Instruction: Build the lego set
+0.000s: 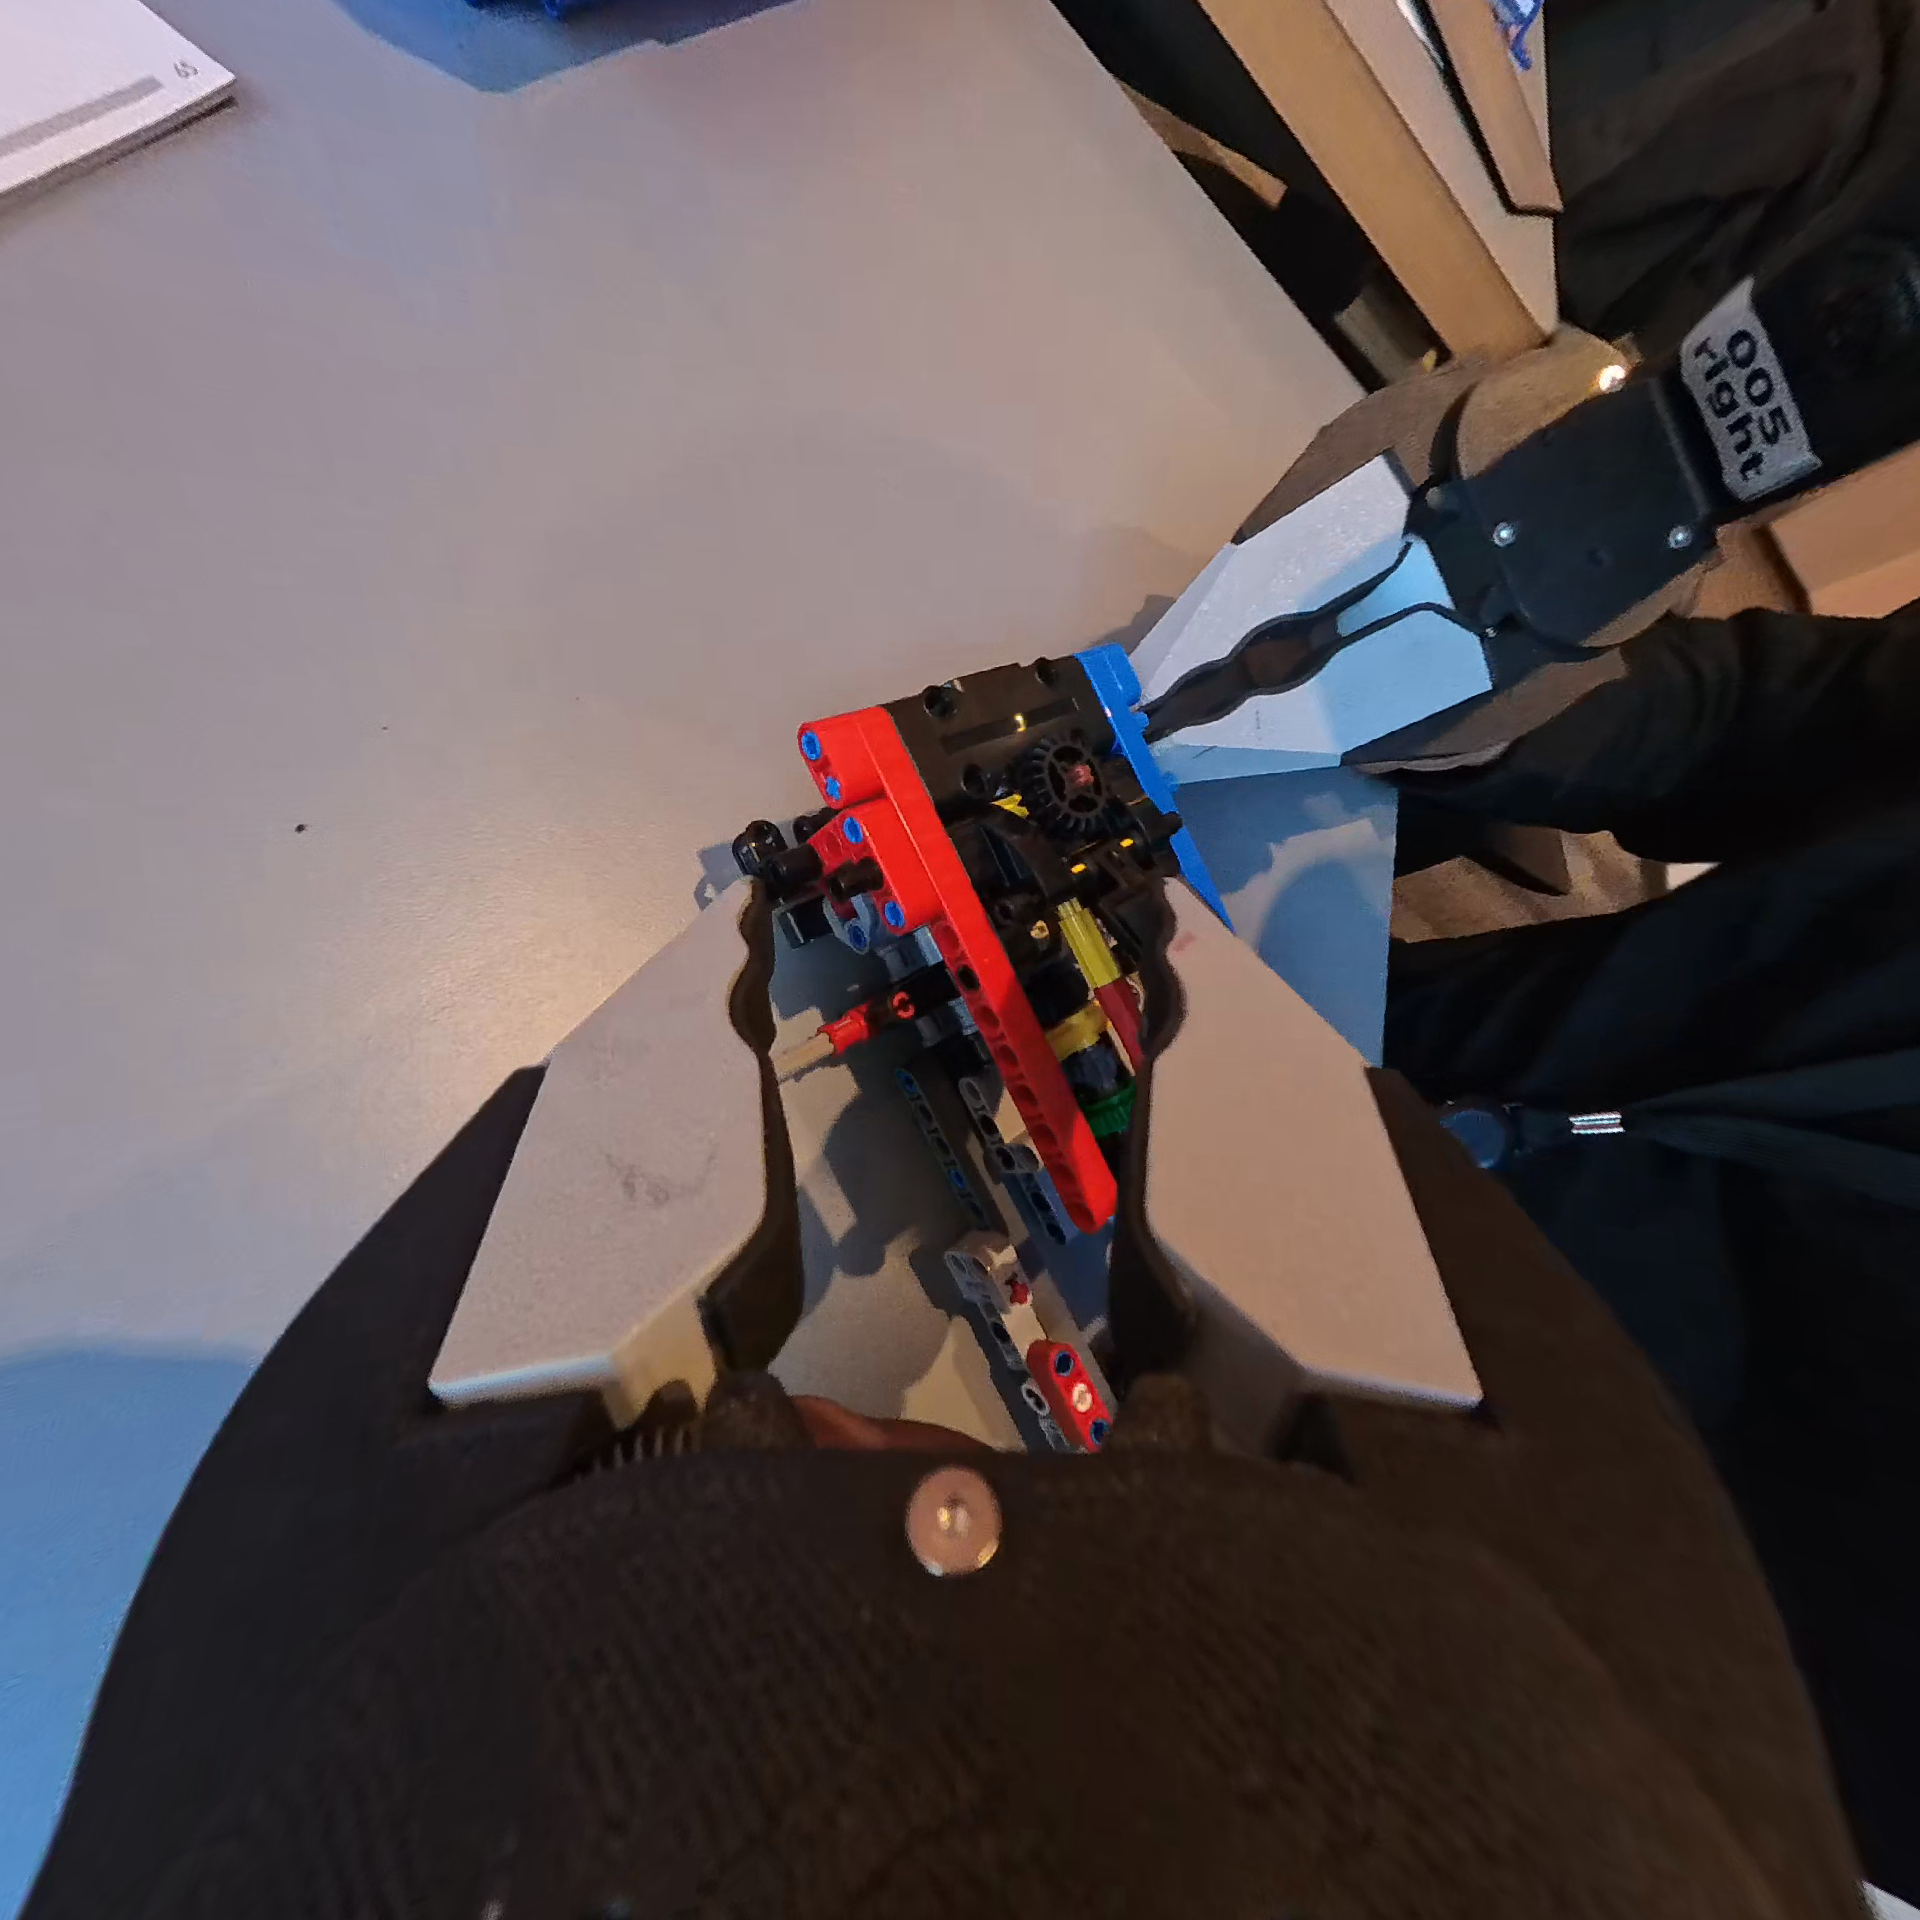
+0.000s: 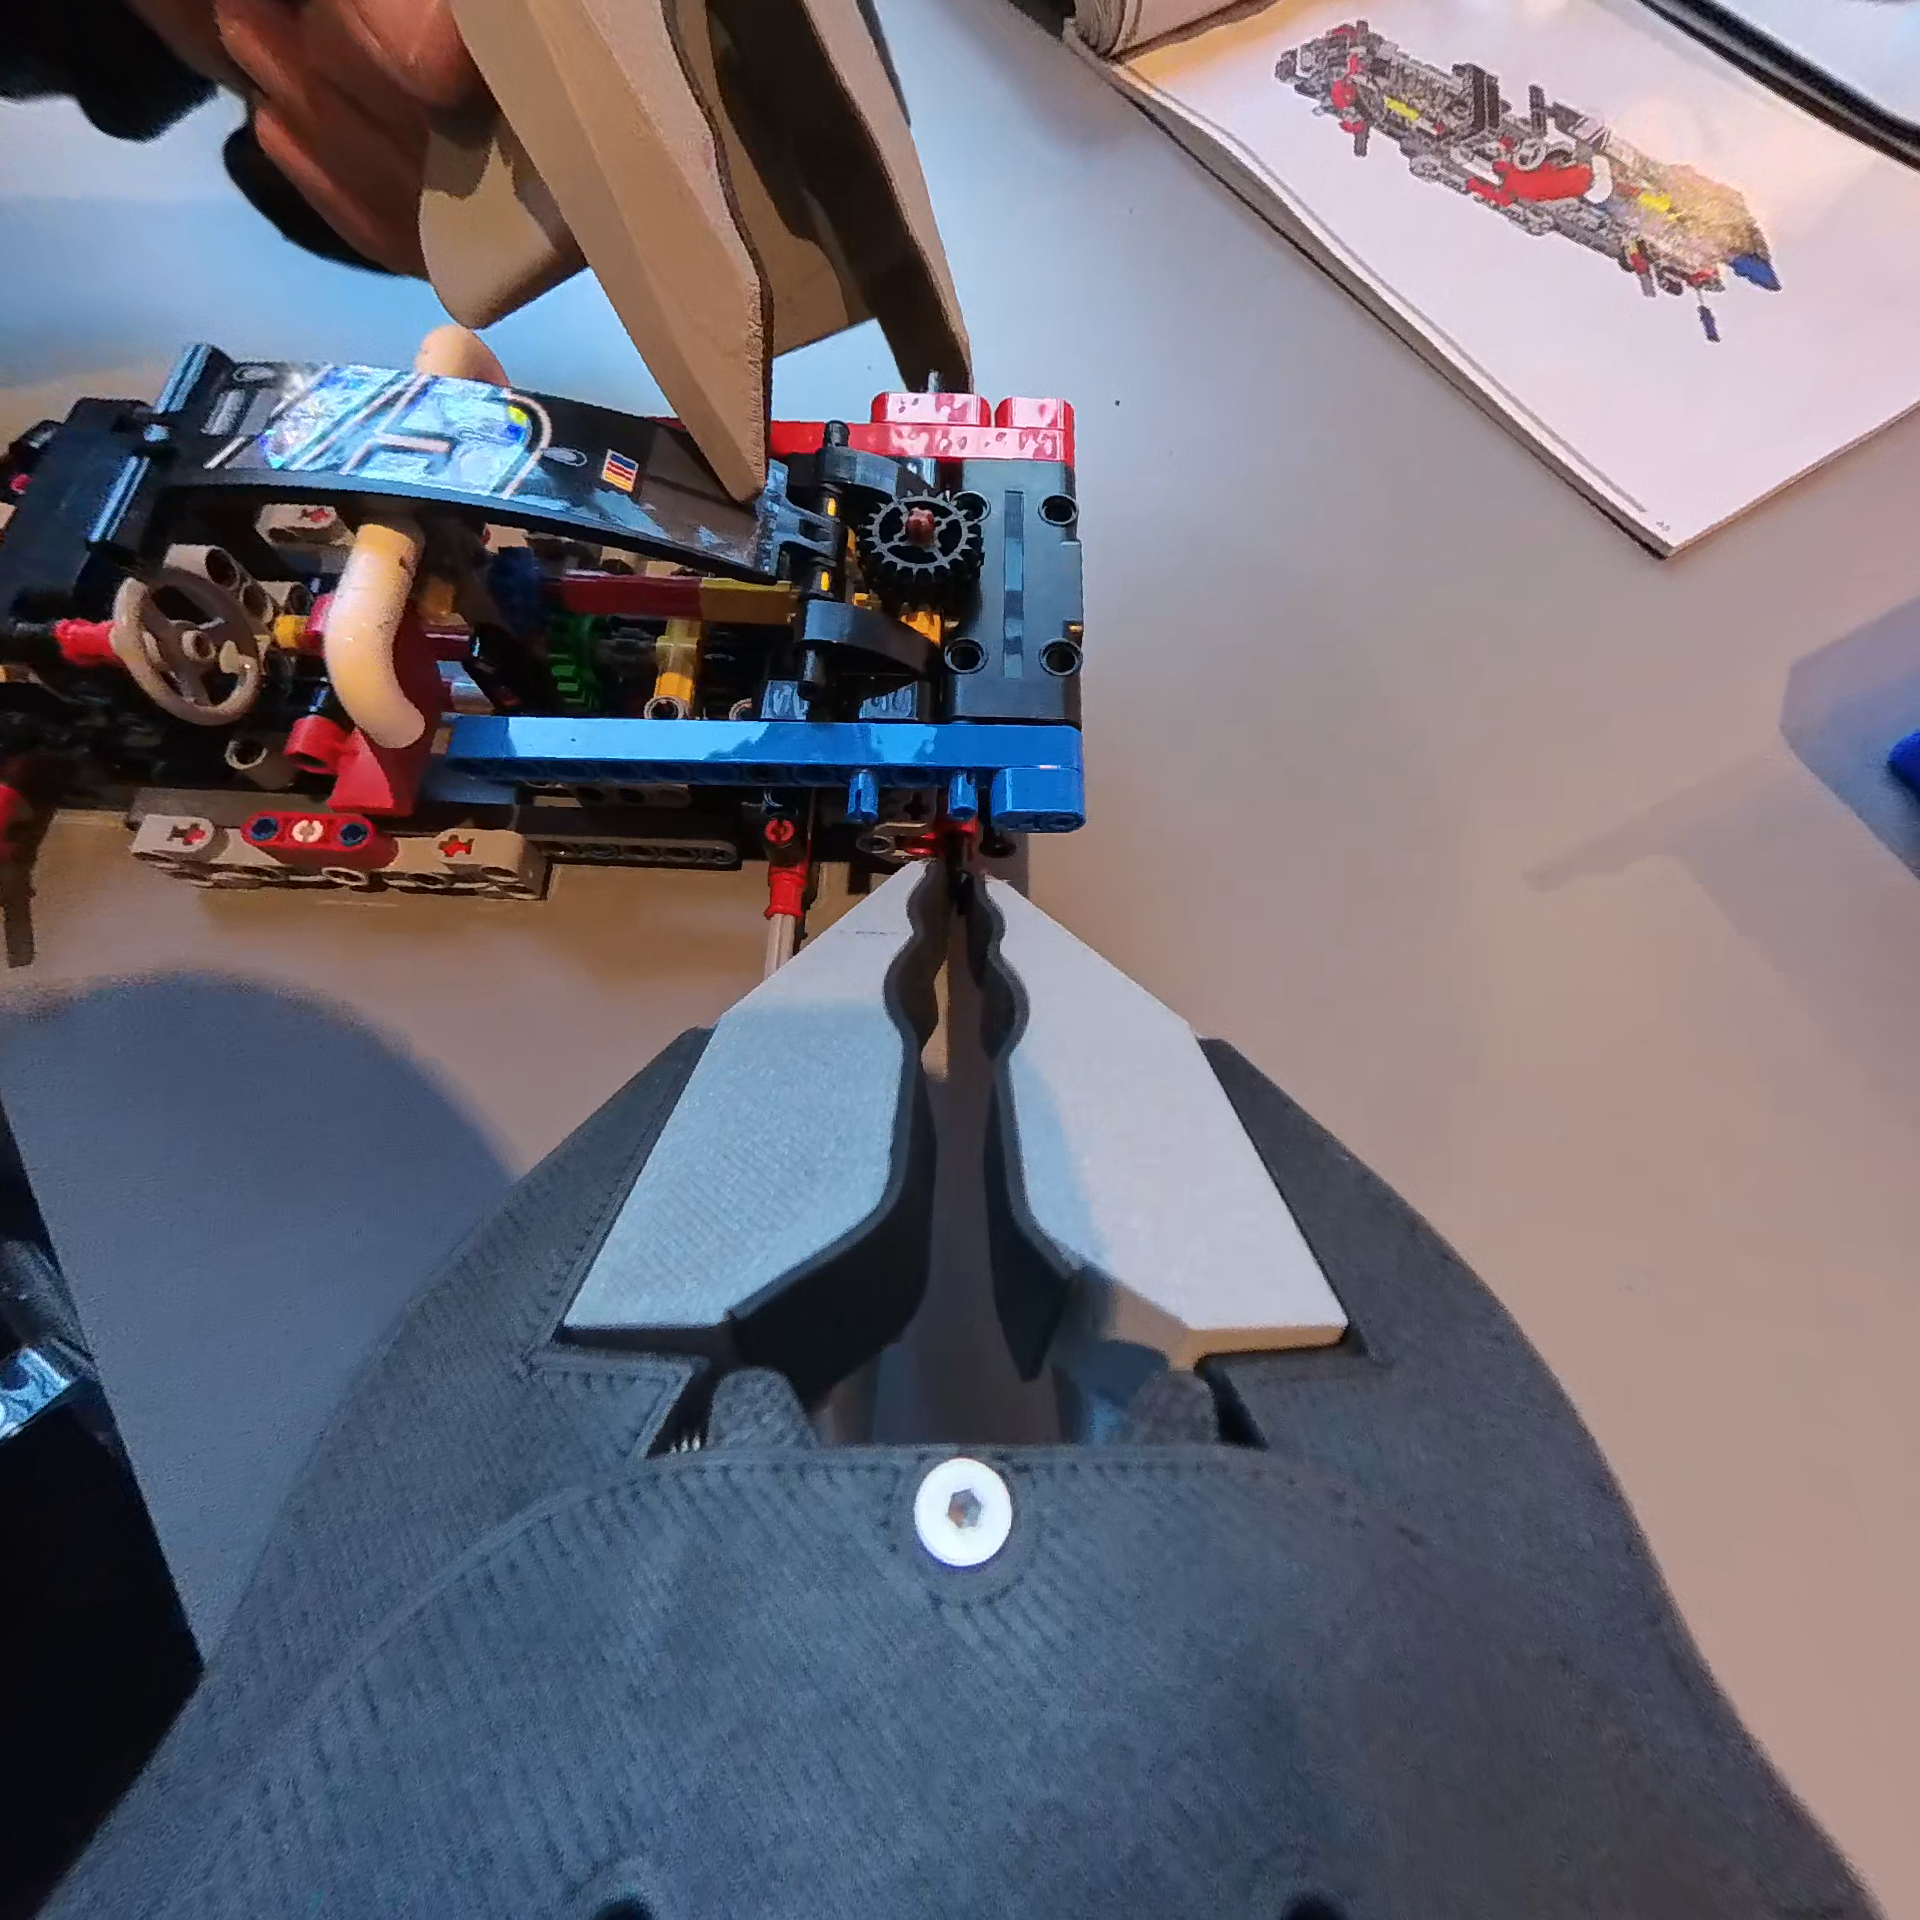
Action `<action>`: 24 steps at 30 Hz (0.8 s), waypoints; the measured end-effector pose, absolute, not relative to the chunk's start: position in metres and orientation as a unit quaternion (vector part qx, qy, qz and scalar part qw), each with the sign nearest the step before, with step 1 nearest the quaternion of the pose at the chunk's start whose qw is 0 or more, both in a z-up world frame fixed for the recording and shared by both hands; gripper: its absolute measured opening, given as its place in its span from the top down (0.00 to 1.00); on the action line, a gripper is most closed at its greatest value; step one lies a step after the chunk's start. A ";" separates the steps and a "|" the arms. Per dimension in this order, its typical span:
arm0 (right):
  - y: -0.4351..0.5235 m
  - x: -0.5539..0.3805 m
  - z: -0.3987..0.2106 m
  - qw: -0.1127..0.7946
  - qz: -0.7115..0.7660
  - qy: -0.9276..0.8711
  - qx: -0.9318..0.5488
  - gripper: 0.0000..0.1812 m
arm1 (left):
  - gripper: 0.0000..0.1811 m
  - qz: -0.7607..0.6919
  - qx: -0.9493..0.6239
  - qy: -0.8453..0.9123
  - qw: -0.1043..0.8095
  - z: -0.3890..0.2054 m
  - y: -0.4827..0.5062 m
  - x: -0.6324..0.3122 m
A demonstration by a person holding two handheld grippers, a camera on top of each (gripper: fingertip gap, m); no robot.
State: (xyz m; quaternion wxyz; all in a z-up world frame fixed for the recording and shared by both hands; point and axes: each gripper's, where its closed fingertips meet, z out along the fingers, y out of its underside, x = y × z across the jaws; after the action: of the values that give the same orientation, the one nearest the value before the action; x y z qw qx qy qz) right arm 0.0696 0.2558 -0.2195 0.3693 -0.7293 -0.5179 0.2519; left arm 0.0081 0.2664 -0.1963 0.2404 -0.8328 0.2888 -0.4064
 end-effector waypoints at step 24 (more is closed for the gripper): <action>0.254 0.065 -0.221 0.364 0.256 -0.600 -0.665 1.00 | 0.61 -0.427 -0.802 0.299 0.291 -0.196 0.268 0.007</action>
State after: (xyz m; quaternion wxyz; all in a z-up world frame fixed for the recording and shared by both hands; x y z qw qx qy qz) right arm 0.0652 0.2537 -0.2213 0.3642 -0.6649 -0.5999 0.2557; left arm 0.0066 0.2676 -0.1960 0.2915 -0.8023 0.2986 -0.4269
